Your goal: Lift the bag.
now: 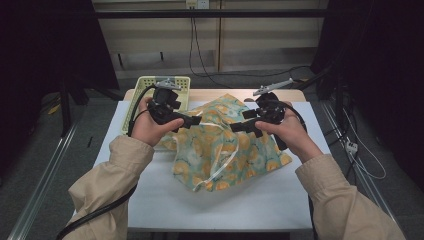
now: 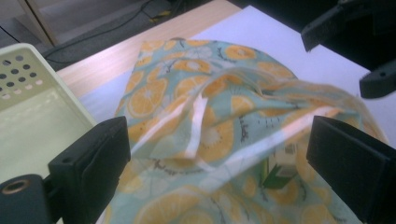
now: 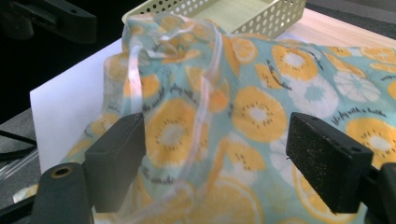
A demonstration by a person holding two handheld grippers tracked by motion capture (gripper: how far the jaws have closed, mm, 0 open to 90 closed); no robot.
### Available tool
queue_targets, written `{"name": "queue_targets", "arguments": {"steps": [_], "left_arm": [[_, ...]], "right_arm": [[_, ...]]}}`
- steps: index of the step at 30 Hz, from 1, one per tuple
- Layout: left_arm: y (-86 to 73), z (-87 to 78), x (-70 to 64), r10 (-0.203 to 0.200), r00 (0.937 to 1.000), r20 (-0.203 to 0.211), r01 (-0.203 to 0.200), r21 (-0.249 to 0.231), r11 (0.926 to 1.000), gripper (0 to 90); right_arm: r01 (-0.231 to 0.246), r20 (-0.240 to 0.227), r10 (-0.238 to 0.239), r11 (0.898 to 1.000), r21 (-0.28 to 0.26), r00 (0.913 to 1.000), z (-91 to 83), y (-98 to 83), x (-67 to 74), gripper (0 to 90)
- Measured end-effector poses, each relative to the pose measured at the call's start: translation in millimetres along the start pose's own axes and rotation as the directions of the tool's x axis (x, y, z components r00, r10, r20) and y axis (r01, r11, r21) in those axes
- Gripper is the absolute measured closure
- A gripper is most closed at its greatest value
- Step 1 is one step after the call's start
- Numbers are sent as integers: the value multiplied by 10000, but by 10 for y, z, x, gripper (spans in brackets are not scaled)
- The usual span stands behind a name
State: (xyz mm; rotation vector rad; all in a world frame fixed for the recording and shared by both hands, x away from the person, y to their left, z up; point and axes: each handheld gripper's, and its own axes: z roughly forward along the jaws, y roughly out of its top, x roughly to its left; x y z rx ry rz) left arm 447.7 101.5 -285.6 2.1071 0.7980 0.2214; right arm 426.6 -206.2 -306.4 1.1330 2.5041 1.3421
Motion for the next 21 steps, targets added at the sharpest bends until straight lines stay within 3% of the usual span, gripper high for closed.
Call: {"name": "queue_targets", "arguments": {"steps": [4, 9, 16, 21], "left_arm": [[-72, -48, -1, 44, 9999, 130, -44, -2, 10000, 61], [-177, -143, -17, 455, 9988, 179, -456, 60, 9989, 60], [-363, -224, -38, 582, 9976, 366, -597, 411, 9974, 60], [-526, -245, -39, 593, 9973, 435, -608, 351, 9975, 65]], "right_arm": [[-16, 83, 16, 10000, -1, 10000, -47, -100, -47, 205], [71, 316, -76, 9999, 148, 9995, -125, -235, -105, 205], [271, 676, -287, 9994, 230, 9973, -207, -413, -133, 206], [319, 760, -350, 9986, 420, 9965, -210, -588, -144, 206]]}}
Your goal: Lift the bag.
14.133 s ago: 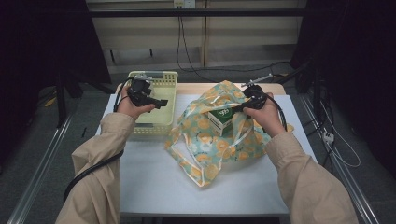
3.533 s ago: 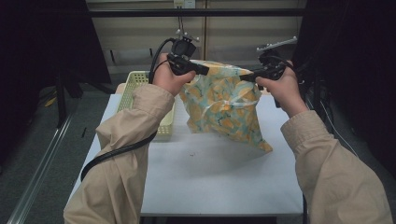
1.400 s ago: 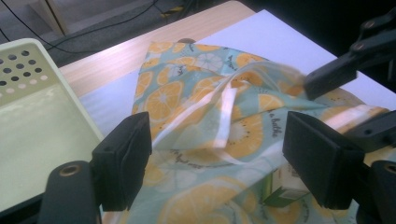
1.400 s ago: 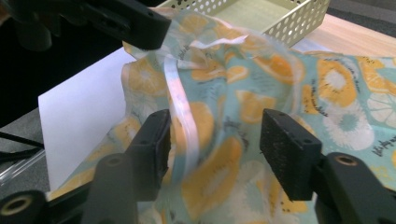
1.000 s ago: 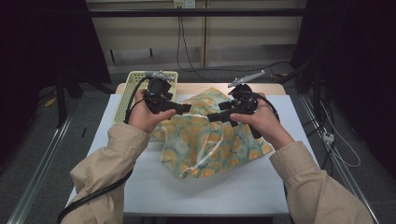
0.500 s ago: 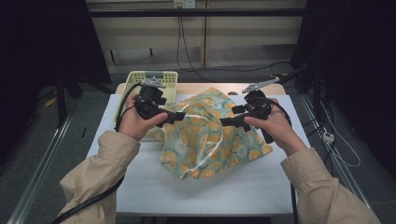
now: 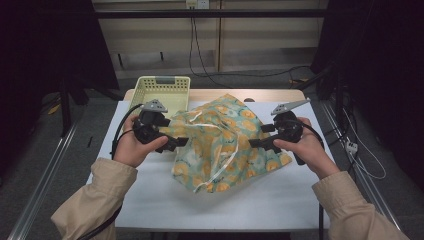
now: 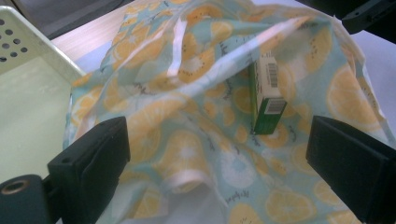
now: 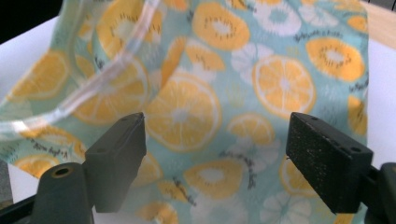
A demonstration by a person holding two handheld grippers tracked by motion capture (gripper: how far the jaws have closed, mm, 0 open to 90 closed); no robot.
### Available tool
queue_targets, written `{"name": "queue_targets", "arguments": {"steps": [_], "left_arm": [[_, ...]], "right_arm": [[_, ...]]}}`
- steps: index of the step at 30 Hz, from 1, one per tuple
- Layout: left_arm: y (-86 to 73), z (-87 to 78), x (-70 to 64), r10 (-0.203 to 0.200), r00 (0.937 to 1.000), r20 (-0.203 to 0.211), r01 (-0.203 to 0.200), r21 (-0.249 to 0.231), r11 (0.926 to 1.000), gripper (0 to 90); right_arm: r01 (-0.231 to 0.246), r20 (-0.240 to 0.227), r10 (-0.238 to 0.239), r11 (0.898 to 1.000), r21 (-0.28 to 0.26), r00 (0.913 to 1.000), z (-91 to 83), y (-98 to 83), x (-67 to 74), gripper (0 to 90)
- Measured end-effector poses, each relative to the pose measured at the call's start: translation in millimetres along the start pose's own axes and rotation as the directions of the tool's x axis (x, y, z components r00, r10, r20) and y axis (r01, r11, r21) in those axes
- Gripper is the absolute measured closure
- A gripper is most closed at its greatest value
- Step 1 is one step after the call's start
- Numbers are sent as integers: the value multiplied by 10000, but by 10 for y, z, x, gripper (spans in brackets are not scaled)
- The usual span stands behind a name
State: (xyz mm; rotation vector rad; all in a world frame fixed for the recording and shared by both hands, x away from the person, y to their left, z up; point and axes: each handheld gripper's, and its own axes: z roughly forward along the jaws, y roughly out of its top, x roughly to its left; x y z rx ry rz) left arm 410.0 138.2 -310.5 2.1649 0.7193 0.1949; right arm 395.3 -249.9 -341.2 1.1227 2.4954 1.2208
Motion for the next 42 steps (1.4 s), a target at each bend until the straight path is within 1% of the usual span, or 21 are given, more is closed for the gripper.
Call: {"name": "queue_targets", "arguments": {"steps": [2, 3, 7, 11, 13, 15, 17, 18, 19, 20, 22, 24, 27, 30, 31, 33, 37, 38, 42], "left_arm": [[-67, 0, -1, -91, 9999, 48, 91, -34, 10000, 66], [-98, -4, -4, -135, 9999, -18, 135, -23, 9999, 66], [-220, -13, -8, -206, 9998, 22, 206, -92, 9997, 67], [-328, -17, -17, -167, 9998, -62, 166, -42, 9999, 67], [-381, -9, -27, -227, 9997, -48, 227, 9, 9997, 69], [-440, -2, -42, -90, 9999, -111, 90, 18, 10000, 69], [-492, 11, -49, -129, 9999, 11, 129, -56, 9999, 70], [-512, 16, -54, -186, 9998, 19, 186, -89, 9998, 70], [-537, 28, -51, -147, 9999, 80, 148, -129, 9998, 70], [-569, 41, -55, -110, 9999, 14, 110, -59, 9999, 70], [-624, 70, -57, -213, 9996, 178, 213, -17, 9998, 70], [-666, 90, -58, -150, 9997, 166, 149, 45, 9999, 70], [-750, 115, -73, -176, 9997, 161, 175, 49, 9998, 70], [-824, 139, -76, -209, 9995, 231, 208, 61, 9998, 71], [-848, 139, -72, -195, 9996, 182, 194, 71, 9998, 71], [-895, 142, -67, -313, 9994, 172, 312, 81, 9995, 71], [-975, 141, -52, -381, 9991, 182, 379, 100, 9992, 71], [-1002, 147, -52, -480, 9987, 175, 478, 97, 9988, 72], [-1098, 180, -34, -606, 9977, 297, 606, 29, 9982, 72]], "right_arm": [[-13, 41, 13, 10000, 27, 10000, 2, -66, -4, 206], [-34, 84, 33, 10000, 25, 10000, -4, -96, -4, 206], [69, 182, -70, 10000, 71, 9998, -41, -224, -8, 206], [19, 216, -20, 10000, 46, 9998, -57, -347, -16, 206], [110, 349, -115, 9998, 159, 9993, -51, -415, -10, 206], [152, 388, -160, 9997, 215, 9991, -40, -464, 0, 206], [131, 331, -140, 9996, 253, 9994, -22, -526, 10, 206], [192, 433, -206, 9993, 308, 9988, -15, -551, 14, 206], [226, 462, -240, 9993, 298, 9986, -9, -571, 17, 206], [192, 441, -205, 9994, 295, 9988, -1, -600, 18, 206], [181, 468, -196, 9993, 318, 9987, 12, -664, 16, 206], [205, 579, -228, 9990, 402, 9981, 22, -730, 15, 205], [132, 555, -152, 9993, 361, 9983, 23, -828, 19, 206], [190, 675, -224, 9985, 508, 9975, 24, -916, 32, 205], [162, 695, -195, 9987, 486, 9974, 25, -944, 34, 205], [108, 682, -142, 9987, 508, 9976, 26, -1002, 38, 205], [72, 693, -111, 9984, 563, 9975, 37, -1106, 55, 205], [82, 681, -120, 9984, 555, 9976, 41, -1129, 58, 204], [77, 721, -108, 9990, 441, 9973, 35, -1198, 72, 202]]}}
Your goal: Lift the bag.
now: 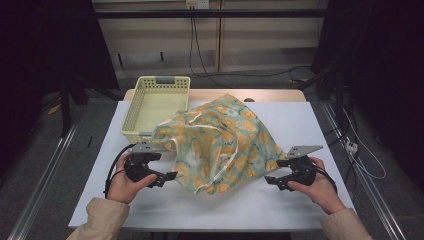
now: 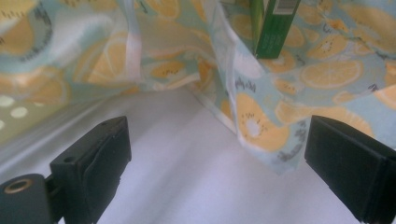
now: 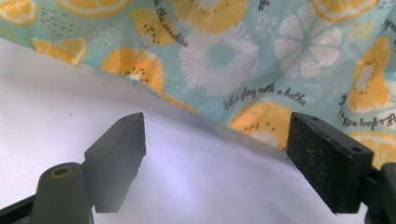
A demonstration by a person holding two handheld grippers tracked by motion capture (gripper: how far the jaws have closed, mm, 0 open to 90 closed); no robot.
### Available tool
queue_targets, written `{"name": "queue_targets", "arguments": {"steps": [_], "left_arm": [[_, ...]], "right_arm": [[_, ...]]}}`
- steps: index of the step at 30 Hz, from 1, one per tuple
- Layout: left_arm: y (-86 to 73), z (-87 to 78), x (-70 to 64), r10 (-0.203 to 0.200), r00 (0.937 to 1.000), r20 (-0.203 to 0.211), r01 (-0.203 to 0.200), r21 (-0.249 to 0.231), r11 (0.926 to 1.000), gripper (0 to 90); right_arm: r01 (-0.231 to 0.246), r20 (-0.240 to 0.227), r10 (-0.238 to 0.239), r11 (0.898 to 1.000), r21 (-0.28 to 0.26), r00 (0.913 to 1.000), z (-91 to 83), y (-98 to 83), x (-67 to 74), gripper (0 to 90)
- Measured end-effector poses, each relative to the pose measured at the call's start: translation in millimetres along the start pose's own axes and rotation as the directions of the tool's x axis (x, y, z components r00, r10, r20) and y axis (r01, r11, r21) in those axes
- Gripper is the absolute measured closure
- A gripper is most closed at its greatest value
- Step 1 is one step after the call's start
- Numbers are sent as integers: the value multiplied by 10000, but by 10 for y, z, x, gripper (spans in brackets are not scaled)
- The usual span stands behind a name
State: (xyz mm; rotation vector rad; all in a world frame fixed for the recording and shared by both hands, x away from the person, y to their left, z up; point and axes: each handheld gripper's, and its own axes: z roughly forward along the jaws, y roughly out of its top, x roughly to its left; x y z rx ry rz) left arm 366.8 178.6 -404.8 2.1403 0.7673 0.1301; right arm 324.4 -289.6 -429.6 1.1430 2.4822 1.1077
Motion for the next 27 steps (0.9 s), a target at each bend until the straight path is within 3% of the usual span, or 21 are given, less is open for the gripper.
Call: {"name": "queue_targets", "arguments": {"steps": [5, 14, 20, 27], "left_arm": [[-132, 42, 31, -201, 9998, -95, 203, 199, 9996, 71], [-276, 11, 39, -216, 9998, -6, 216, -71, 9997, 71], [-316, -4, 40, -225, 9997, -35, 225, -89, 9997, 70], [-363, 12, 49, -277, 9996, 8, 277, 52, 9996, 70]], "right_arm": [[-88, 2, 88, 9999, -95, 10000, -35, -77, 15, 201], [-195, 140, 197, 9996, -186, 9997, -41, -195, 29, 198], [-286, 74, 288, 9993, -234, 9996, -44, -245, 42, 198], [-72, 23, 73, 9998, -186, 10000, -34, -282, 84, 194]]}}
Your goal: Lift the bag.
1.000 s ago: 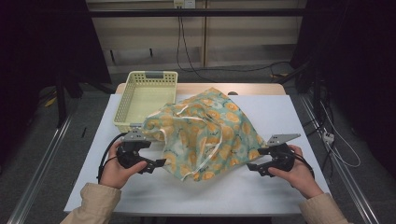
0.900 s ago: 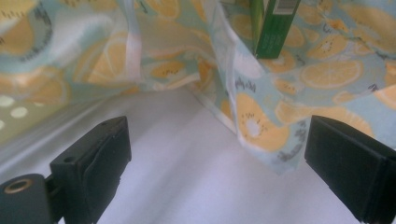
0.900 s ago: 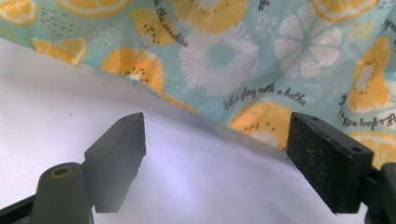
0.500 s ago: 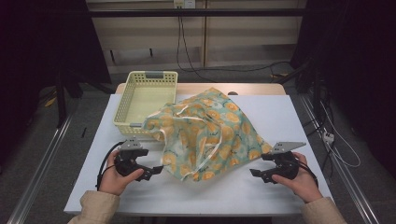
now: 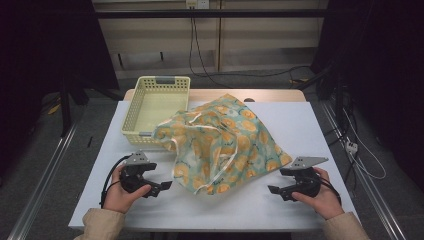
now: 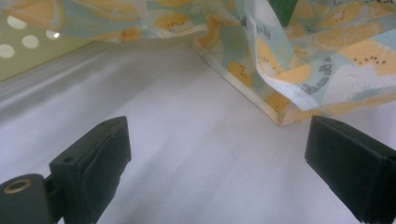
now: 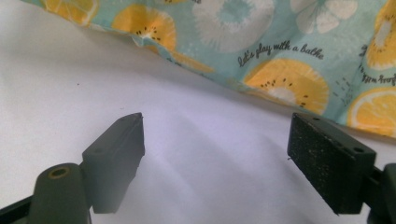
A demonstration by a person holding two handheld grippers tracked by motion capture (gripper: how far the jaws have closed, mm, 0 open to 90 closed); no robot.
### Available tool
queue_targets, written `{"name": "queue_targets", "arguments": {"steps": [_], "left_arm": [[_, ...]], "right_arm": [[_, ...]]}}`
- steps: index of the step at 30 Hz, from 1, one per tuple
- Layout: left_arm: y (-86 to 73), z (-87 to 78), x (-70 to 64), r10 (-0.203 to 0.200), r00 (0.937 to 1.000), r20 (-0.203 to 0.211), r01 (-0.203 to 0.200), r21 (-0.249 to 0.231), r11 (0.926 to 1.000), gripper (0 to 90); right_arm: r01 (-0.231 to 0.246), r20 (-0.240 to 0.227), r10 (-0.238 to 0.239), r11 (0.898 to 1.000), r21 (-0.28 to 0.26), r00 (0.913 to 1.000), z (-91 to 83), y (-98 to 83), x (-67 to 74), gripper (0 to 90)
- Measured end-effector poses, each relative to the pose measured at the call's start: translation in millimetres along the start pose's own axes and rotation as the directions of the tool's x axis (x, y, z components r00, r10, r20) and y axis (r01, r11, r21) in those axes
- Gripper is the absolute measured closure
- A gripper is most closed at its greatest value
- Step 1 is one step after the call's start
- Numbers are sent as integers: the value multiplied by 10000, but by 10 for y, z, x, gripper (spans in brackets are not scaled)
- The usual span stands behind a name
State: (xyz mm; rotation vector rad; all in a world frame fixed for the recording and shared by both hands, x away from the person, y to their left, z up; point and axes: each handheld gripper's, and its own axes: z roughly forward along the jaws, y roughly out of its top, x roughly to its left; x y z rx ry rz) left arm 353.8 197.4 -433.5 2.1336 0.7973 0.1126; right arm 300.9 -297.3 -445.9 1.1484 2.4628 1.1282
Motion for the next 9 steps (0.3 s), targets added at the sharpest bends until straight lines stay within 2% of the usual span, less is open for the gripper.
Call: {"name": "queue_targets", "arguments": {"steps": [9], "left_arm": [[-55, 0, 49, -135, 9997, -223, 136, 27, 9999, 70]], "right_arm": [[-126, 197, 127, 9999, -32, 9997, 3, -24, -45, 190]]}}
